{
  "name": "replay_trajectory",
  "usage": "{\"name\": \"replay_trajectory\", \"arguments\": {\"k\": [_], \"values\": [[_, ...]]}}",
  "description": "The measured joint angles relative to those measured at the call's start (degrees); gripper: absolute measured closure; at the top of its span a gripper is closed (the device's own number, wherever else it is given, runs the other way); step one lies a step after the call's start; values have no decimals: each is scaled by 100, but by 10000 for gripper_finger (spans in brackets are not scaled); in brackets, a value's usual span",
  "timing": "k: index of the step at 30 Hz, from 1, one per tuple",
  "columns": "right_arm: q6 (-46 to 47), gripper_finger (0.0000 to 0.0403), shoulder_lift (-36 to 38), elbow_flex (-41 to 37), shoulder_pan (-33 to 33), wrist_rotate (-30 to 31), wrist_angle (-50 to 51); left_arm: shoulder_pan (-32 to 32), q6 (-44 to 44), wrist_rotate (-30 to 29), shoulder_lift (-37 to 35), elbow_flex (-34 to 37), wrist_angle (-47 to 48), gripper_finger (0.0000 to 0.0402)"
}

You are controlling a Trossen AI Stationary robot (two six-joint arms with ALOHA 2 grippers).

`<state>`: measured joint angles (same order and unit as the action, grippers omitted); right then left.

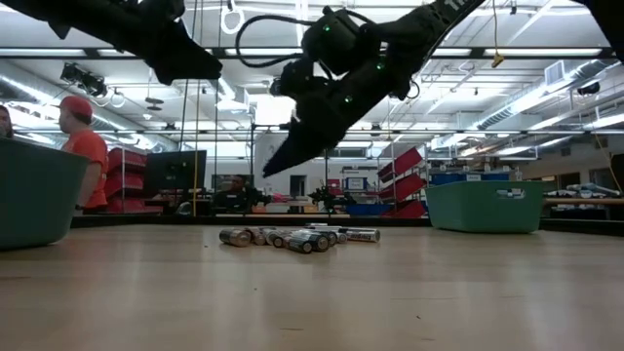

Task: Sort batteries
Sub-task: Put the black battery into the green bin

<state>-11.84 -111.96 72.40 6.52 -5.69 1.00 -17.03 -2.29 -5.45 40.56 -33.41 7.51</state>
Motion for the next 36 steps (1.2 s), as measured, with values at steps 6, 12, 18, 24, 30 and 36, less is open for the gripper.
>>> {"name": "replay_trajectory", "arguments": {"k": [6, 12, 18, 24, 30, 36], "values": [[90, 268, -249, 27, -82, -1, -370, -40, 149, -731, -33, -2, 168, 220], [357, 243, -443, 29, -179, -1, -458, -49, 167, -972, -26, 0, 389, 220], [484, 232, -728, 26, -171, 23, -554, -53, 95, -969, -28, 0, 439, 220], [520, 232, -829, 31, -161, 125, -563, -53, -32, -968, -28, 0, 449, 220], [496, 231, -890, 31, -170, 117, -473, -53, -44, -963, -26, 0, 514, 220], [464, 233, -890, 31, -168, 117, -487, -53, -43, -951, -26, 0, 549, 220]]}}
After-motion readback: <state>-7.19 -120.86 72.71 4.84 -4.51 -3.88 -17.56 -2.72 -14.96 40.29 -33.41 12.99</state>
